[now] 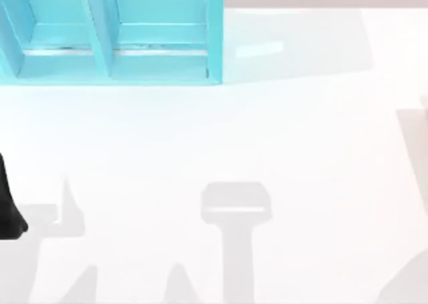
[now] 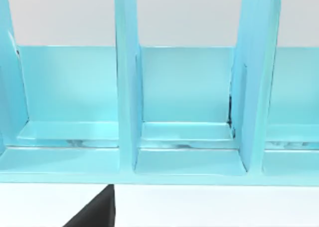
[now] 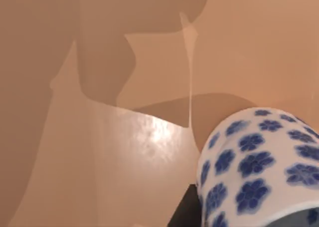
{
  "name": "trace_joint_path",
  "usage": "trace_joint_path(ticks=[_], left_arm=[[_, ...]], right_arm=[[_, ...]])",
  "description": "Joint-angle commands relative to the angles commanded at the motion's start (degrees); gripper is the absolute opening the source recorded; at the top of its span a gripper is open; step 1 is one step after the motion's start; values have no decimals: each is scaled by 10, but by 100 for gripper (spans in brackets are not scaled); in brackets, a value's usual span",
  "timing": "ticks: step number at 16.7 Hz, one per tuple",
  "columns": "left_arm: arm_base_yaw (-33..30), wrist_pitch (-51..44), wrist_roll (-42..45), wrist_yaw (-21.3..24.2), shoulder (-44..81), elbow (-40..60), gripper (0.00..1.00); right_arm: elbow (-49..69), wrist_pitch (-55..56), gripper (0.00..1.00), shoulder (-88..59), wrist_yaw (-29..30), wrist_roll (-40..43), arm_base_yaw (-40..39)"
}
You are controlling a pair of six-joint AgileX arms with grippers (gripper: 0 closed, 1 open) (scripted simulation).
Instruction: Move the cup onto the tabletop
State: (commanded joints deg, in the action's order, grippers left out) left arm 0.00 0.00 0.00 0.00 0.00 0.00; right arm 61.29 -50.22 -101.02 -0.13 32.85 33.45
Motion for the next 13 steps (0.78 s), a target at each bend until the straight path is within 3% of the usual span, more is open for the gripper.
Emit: trace_joint_path(ticks=[5, 13], left_arm=[[0, 0, 0, 0, 0, 0, 100], [0, 0, 0, 0, 0, 0, 100]], right_arm=[[12, -23, 0, 17, 0, -21, -22], [80, -217, 0, 135, 0, -176, -177]])
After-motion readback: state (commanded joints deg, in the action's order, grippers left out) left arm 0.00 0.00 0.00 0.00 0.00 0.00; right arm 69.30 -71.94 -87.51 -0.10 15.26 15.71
